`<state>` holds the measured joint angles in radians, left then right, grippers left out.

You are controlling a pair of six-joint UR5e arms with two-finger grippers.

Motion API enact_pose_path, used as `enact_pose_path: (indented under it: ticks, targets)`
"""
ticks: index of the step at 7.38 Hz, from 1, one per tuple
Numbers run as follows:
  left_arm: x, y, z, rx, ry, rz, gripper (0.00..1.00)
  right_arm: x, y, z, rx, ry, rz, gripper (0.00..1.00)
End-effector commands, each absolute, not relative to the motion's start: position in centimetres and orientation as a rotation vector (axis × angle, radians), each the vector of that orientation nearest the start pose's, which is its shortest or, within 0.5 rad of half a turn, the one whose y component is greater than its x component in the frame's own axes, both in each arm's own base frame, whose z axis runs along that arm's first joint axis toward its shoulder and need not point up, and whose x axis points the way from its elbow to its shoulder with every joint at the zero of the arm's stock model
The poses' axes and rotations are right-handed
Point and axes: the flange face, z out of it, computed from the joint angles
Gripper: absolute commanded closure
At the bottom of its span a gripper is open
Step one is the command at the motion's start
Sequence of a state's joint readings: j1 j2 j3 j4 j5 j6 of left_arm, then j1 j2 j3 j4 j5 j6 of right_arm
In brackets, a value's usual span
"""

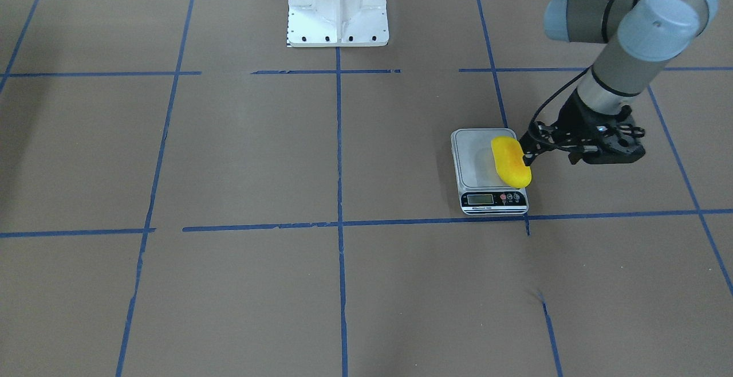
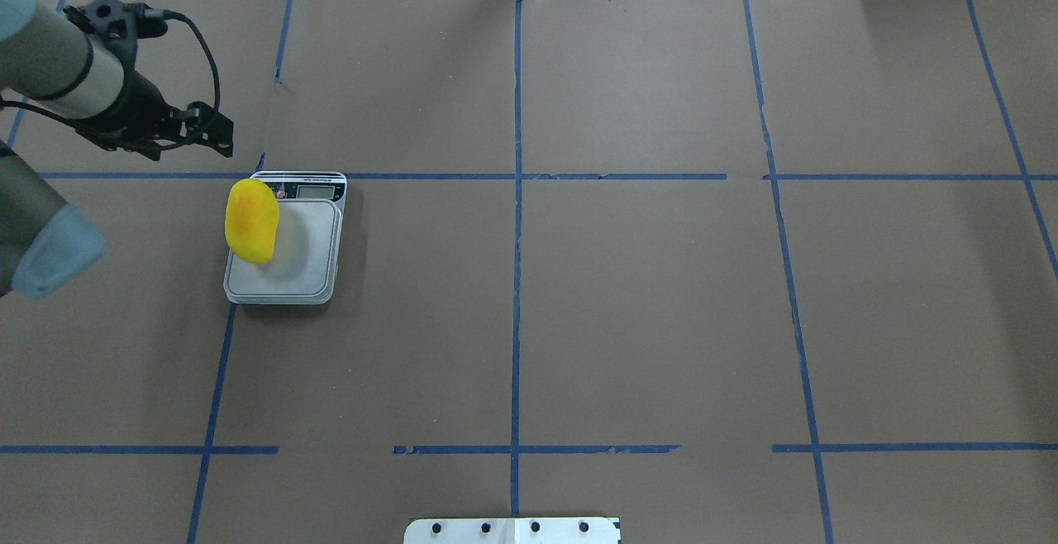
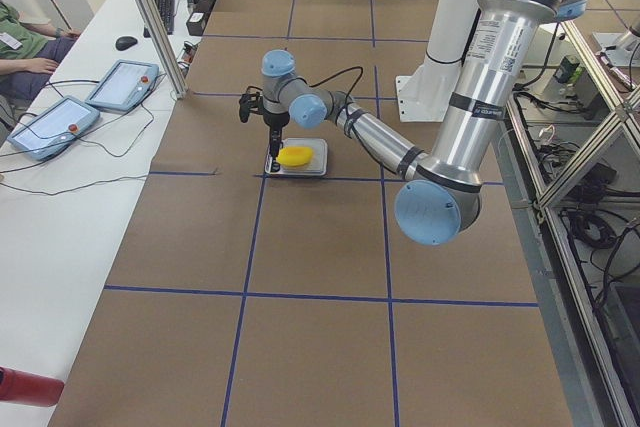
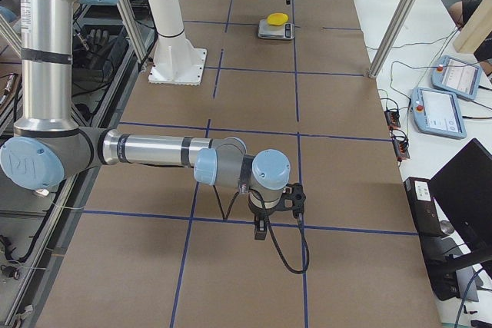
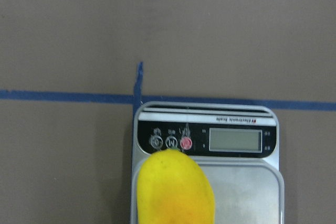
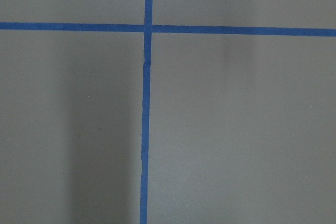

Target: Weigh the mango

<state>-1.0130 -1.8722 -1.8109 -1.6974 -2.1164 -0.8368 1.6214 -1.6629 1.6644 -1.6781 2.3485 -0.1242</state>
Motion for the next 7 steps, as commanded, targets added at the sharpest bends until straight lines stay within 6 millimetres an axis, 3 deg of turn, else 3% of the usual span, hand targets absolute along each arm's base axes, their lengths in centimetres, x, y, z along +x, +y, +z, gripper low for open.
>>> enact_pose_path:
  ticks: [1,2,4,5,7]
  targets:
    - [13.1,-56.6,41.3,0.182,0.768,-0.044,0.0,8.6,-44.1,66.6,-0.031,-0.783,-0.029,0.0]
    - [9.4,-55.2,45.7,0.152,0.802,0.025,0.0,8.6,-44.0,66.7,-0.034,-0.783,-0.028,0.0]
    - [1.2,-53.9,55.1,0.095,0.787,0.002,0.0,8.6,-44.1,66.6,-0.031,-0.783,-0.029,0.0]
    - [-1.5,-51.8,59.4,0.051,0.811,-0.016,0.0,8.6,-44.0,66.7,-0.034,-0.783,-0.028,0.0]
    - [-5.3,-48.4,62.9,0.049,0.804,-0.024,0.0,8.6,-44.0,66.7,-0.034,-0.783,-0.028,0.0]
